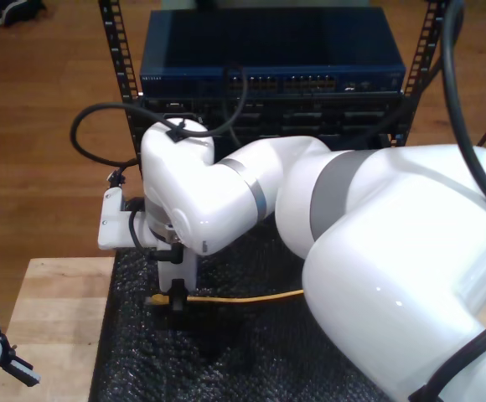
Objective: Grab the cable and plug it in
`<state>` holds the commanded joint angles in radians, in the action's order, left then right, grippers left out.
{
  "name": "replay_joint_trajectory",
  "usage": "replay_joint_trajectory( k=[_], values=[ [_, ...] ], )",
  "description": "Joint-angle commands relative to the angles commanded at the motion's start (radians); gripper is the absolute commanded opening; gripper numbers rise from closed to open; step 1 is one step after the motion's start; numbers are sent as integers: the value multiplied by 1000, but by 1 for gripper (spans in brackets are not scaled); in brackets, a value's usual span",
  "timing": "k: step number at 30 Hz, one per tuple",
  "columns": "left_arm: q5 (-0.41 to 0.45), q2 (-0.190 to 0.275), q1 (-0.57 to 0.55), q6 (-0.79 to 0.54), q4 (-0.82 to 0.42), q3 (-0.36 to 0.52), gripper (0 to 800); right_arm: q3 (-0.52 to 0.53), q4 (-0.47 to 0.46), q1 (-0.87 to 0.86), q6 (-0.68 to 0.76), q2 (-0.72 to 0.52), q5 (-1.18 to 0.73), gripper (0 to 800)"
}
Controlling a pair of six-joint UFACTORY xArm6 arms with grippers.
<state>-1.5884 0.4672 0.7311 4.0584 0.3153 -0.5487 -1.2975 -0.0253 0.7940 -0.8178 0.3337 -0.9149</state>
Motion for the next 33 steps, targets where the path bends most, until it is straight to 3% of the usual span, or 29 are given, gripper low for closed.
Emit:
replay_joint_trajectory(
  k=[4,17,33],
  values=[
    [0,0,-2,0,0,0,800,-46,-54,18,41,35,-46,769],
    [-2,0,0,0,0,0,800,-130,-87,54,86,109,-87,751],
    [-2,-2,0,0,0,2,800,-129,-86,54,86,117,-83,470]
  ],
)
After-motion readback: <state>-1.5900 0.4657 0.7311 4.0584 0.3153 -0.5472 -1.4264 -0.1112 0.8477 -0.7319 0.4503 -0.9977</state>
